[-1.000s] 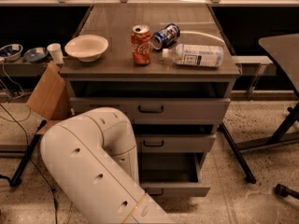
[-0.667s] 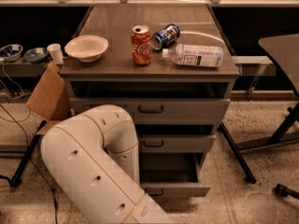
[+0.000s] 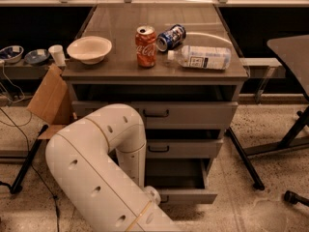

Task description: Open bottom drawer

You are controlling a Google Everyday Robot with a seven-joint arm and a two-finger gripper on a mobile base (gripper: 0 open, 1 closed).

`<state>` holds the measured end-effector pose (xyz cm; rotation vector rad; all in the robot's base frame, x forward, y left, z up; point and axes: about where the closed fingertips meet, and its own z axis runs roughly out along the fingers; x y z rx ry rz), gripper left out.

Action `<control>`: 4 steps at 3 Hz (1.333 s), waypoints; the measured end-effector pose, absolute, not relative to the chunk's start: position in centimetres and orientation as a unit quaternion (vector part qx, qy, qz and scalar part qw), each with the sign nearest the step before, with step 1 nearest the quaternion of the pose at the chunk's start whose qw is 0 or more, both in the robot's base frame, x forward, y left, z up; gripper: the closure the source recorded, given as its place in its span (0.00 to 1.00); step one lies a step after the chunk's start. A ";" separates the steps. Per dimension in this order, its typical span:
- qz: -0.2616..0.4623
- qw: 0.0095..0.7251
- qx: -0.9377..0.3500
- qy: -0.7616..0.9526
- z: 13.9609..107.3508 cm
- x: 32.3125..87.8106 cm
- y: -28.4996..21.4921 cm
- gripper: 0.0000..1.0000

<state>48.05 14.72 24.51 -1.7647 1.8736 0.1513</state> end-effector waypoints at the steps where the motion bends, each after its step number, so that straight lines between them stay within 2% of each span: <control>1: 0.055 0.248 -0.644 0.722 23.0 49.9 14.4 0.00; 3: 0.045 0.180 -0.614 0.767 21.1 53.5 15.9 0.00; 4: 0.044 0.156 -0.614 0.772 20.7 53.2 15.6 0.00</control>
Offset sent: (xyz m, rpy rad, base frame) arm 0.0562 0.0069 -0.0409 -0.1358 0.1969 -0.1836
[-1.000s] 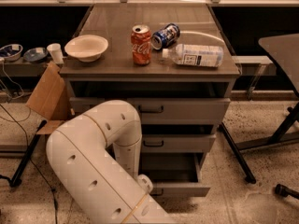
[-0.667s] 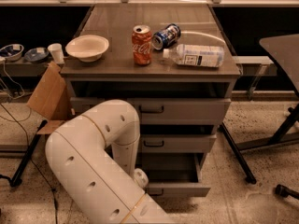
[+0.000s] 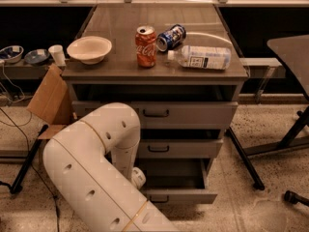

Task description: Open bottom drawer

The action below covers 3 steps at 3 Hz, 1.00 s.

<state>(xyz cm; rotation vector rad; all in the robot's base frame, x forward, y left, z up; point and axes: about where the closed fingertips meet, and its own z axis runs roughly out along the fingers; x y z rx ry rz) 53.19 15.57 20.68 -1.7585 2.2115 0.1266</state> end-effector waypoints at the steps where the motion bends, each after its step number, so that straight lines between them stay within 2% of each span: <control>1: 0.044 0.156 -0.614 0.772 20.7 53.2 15.6 0.00; 3: 0.034 0.133 -0.613 0.778 19.4 54.7 15.0 0.00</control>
Offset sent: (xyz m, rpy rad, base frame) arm 0.0123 -0.0001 -0.0045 -0.0534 -0.0056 0.0028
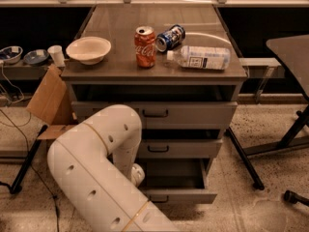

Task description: Open bottom drawer

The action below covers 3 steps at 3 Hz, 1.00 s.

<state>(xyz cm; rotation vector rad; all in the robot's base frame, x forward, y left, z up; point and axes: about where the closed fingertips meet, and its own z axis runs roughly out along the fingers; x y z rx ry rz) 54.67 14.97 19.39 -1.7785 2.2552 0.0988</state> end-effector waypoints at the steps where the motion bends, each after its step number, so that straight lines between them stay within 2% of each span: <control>1: 0.044 0.101 -0.615 0.781 17.7 55.7 14.8 0.00; 3: 0.068 0.024 -0.631 0.772 14.5 56.1 14.6 0.00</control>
Offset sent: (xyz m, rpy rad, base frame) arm 0.0243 -0.0012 -0.0531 -0.0989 0.2442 0.0601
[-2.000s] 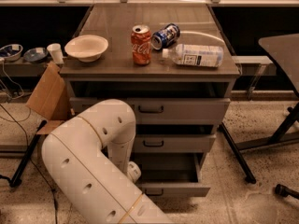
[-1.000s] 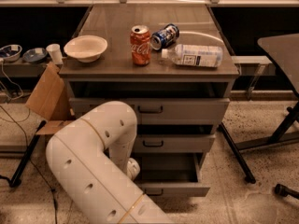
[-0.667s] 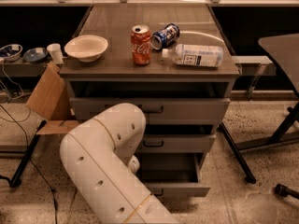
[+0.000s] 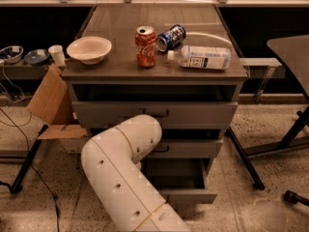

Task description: Open bottom drawer

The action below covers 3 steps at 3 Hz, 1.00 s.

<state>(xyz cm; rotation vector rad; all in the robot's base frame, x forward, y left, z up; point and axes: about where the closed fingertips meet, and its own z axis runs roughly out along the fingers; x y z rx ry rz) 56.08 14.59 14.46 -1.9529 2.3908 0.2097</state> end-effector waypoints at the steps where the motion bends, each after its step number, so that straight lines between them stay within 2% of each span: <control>1: 0.070 -0.007 -0.636 0.769 13.9 55.0 14.2 0.00; 3: 0.056 -0.042 -0.645 0.761 15.4 50.8 13.4 0.00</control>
Offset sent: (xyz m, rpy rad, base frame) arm -0.0485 -0.0146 0.0030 -0.0981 0.0894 0.0358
